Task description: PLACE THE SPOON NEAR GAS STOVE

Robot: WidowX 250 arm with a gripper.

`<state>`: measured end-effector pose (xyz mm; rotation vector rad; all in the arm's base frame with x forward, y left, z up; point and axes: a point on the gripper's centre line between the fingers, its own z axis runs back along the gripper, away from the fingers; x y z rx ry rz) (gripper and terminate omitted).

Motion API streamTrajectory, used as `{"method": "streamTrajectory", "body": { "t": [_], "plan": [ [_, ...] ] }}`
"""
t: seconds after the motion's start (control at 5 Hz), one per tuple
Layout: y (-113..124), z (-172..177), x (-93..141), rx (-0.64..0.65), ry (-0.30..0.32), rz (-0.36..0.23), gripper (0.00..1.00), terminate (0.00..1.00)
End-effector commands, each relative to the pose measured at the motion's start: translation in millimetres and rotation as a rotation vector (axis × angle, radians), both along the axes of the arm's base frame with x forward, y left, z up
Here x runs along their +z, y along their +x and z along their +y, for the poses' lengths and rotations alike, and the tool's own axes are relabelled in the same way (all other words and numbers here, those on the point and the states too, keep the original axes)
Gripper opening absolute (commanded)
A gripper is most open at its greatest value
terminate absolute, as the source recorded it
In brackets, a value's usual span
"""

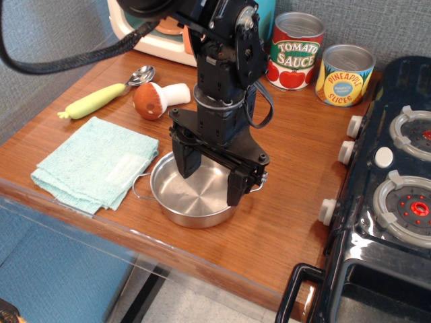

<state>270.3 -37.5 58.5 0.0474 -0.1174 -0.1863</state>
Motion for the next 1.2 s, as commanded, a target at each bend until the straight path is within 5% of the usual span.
{"method": "streamTrajectory", "body": {
  "t": [0.0, 0.2, 0.6, 1.0],
  "plan": [
    [0.0, 0.0, 0.0, 0.0, 0.0, 0.0, 1.0, 0.0],
    [25.6, 47.2, 29.6, 0.092, -0.003, -0.084, 1.0, 0.0],
    [59.5, 149.1, 57.6, 0.226, 0.038, -0.153, 1.0, 0.0],
    [92.4, 243.6, 35.8, 0.228, 0.084, -0.077, 1.0, 0.0]
  ]
}}
